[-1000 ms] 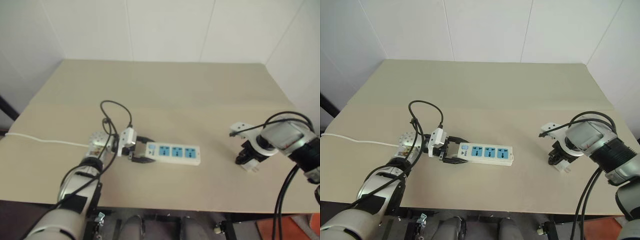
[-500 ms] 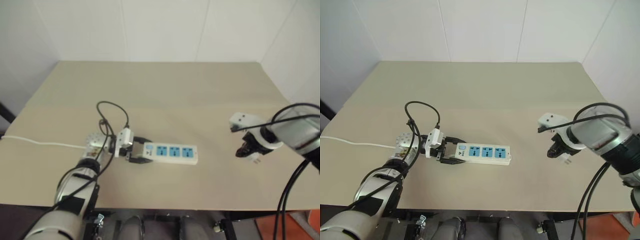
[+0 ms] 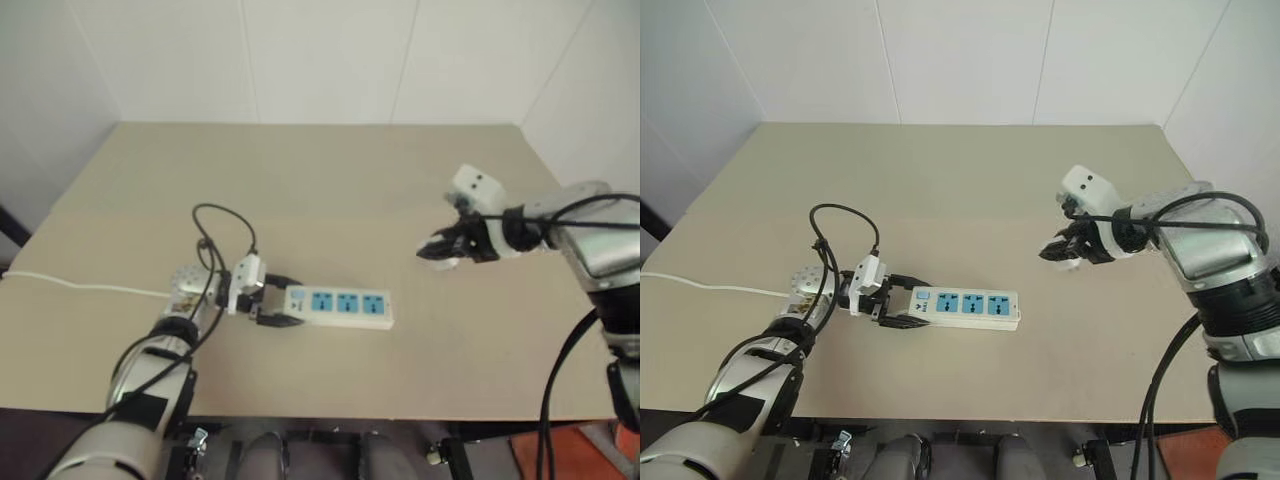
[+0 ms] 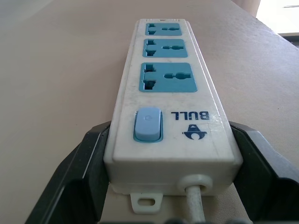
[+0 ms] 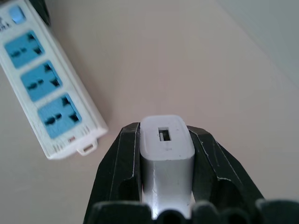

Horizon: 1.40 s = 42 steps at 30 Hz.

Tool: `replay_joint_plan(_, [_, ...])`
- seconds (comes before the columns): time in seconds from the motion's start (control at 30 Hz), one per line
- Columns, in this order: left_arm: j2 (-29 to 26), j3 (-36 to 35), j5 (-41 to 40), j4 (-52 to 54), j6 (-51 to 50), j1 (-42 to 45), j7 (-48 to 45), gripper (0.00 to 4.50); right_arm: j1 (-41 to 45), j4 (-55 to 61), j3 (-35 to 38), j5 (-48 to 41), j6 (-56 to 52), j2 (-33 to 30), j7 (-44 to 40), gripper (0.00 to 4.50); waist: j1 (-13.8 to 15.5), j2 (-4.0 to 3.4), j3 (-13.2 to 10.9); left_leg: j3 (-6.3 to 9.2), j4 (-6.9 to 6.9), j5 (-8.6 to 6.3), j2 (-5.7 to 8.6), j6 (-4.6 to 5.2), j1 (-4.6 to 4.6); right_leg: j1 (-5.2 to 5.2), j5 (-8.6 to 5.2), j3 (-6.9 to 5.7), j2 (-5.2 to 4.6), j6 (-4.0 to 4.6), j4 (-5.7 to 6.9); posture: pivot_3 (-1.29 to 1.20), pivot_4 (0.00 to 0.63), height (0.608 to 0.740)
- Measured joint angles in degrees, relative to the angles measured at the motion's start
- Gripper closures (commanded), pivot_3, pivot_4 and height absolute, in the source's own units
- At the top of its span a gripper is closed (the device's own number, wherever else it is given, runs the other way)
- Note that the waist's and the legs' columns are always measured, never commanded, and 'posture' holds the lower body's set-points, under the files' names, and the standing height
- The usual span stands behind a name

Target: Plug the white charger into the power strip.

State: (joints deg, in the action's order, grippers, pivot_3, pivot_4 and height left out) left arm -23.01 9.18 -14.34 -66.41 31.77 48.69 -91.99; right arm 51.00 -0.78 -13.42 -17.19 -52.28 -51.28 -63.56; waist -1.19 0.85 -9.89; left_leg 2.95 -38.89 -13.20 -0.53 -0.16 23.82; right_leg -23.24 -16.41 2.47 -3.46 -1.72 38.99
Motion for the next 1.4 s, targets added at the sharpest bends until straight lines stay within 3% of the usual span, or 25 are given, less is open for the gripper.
replay_joint_plan(0.33, [-0.3, 0.4, -0.3, 2.7, -0.3, -1.4, 0.1, 1.23, -1.7, -8.6, 5.7, -4.5, 19.4, 17.6, -2.2, 3.37, -0.2, 0.00, 0.0, 0.01, 0.00, 0.00, 0.00, 0.00, -0.04, 0.03, 0.00, -0.01, 0.01, 0.00, 0.04, 0.00, 0.150, 0.740])
replay_joint_plan(0.53, [-0.1, -0.1, 0.1, 3.6, -0.3, -1.8, 0.0, 1.23, -3.4, -12.7, 8.1, -7.4, 24.8, 24.8, -3.0, 3.37, 0.0, -0.01, 0.0, 0.02, 0.00, 0.00, 0.00, 0.00, -0.05, 0.03, 0.00, -0.01, 0.01, 0.00, 0.05, 0.00, 0.150, 0.740])
replay_joint_plan(0.93, [-0.5, -1.1, 0.8, 4.2, -0.8, -2.3, -0.2, 1.23, -7.3, -21.5, 11.0, -10.4, 34.6, 34.7, -8.5, 3.37, -0.2, -0.01, 0.0, 0.01, 0.01, 0.00, -0.01, 0.00, -0.16, 0.07, 0.00, -0.01, 0.04, 0.01, 0.10, 0.00, 0.150, 0.740])
replay_joint_plan(1.4, [-0.5, -2.0, 1.1, 4.4, -1.8, -2.6, -0.3, 1.23, -9.2, -28.0, 9.7, -7.9, 42.4, 37.8, -13.9, 3.37, -0.7, -0.02, 0.0, 0.01, 0.02, 0.00, -0.01, 0.00, -0.23, 0.10, 0.00, 0.00, 0.03, 0.00, 0.14, 0.00, 0.150, 0.740])
